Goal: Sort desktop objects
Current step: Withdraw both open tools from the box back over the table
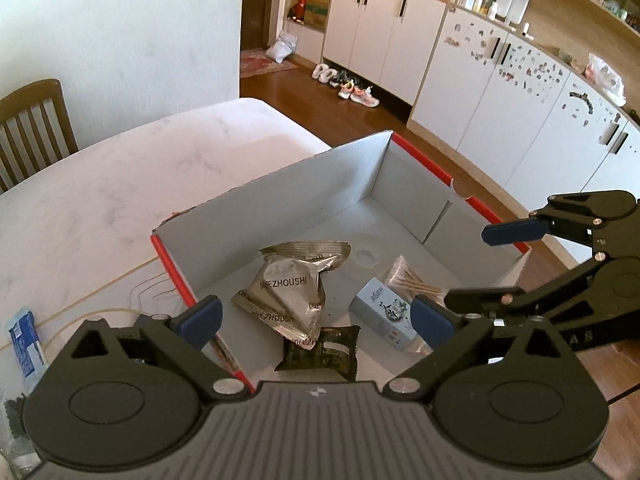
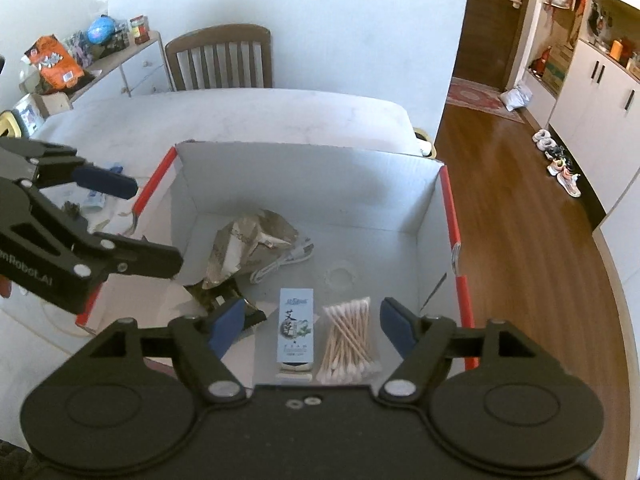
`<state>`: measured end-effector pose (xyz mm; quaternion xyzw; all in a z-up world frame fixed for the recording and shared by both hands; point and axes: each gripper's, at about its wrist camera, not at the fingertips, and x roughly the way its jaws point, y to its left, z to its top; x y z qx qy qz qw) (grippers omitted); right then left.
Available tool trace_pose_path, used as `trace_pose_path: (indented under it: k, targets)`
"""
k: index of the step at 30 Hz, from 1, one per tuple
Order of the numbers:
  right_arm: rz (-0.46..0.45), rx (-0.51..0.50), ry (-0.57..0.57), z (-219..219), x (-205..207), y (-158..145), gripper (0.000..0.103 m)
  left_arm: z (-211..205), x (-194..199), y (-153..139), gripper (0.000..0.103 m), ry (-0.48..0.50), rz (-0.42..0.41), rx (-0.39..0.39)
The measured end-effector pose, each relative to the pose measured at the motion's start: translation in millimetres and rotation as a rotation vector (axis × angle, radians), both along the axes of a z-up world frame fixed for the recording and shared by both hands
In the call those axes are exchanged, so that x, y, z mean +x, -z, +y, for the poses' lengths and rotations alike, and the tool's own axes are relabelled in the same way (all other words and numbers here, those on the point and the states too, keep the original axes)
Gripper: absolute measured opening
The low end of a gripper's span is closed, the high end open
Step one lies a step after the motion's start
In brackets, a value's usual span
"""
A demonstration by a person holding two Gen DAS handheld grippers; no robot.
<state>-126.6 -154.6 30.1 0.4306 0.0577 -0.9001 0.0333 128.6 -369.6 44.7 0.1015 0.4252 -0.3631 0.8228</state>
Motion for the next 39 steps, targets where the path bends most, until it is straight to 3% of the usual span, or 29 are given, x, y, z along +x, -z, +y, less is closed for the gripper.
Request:
trace_pose_path:
  k: [9,15,39]
  targets:
    - [0.011,-0.012,0.057,-19,12,-2,0.076,37,-11,-9,0.103,0.003,0.0,-0.122]
    - [0.001,-0.021,0.077,-47,15,1,0.076,71,-14,-16,0.103,-0.012,-0.026,-0.163]
    - [-0.013,-0.021,0.041,-182,-5,13,0.076,210,-1,-19,0.103,-0.04,-0.071,-0.149]
